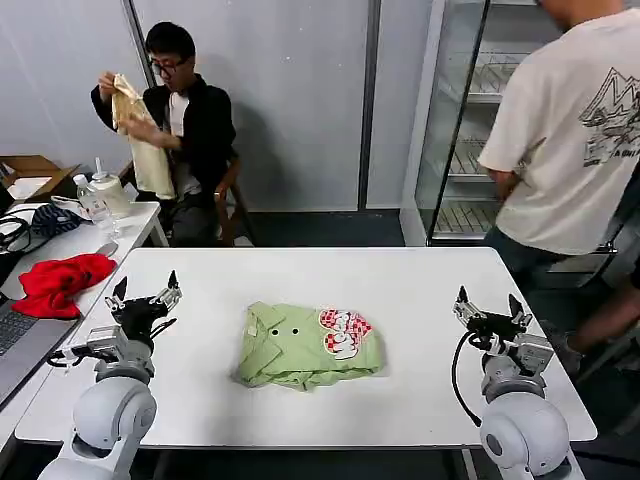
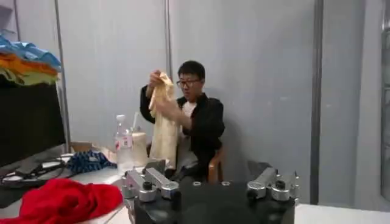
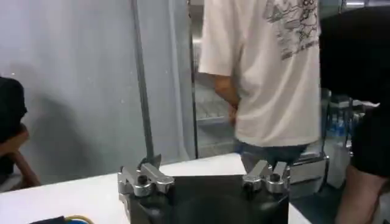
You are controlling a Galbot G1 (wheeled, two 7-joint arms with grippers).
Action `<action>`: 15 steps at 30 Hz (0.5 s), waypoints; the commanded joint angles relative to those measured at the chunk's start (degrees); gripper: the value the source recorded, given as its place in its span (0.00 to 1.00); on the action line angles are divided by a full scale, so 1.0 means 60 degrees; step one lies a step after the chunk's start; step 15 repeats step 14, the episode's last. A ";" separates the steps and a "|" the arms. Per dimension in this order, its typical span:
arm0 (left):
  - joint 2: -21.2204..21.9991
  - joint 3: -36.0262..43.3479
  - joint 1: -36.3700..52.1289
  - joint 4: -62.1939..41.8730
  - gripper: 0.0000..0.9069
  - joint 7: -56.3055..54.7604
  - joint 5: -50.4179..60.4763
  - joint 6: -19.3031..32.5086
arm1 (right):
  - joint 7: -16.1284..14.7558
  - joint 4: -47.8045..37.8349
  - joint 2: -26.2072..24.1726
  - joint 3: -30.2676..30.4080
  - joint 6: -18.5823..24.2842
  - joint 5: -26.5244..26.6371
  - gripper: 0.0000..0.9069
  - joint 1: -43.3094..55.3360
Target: Fold and organize the clothes.
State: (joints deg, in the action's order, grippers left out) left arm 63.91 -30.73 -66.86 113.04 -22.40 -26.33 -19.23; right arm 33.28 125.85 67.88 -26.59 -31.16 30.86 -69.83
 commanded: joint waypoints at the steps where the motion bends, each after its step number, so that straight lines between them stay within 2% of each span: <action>1: -0.0014 -0.0060 -0.0058 0.0039 1.00 0.0000 -0.0001 0.0012 | -0.0025 0.0023 0.0020 0.0051 -0.0061 0.0053 1.00 0.0068; 15: -0.0004 -0.0051 -0.0107 0.0124 1.00 -0.0002 0.0006 0.0006 | -0.0047 0.0074 0.0030 0.0103 -0.0074 0.0024 1.00 0.0055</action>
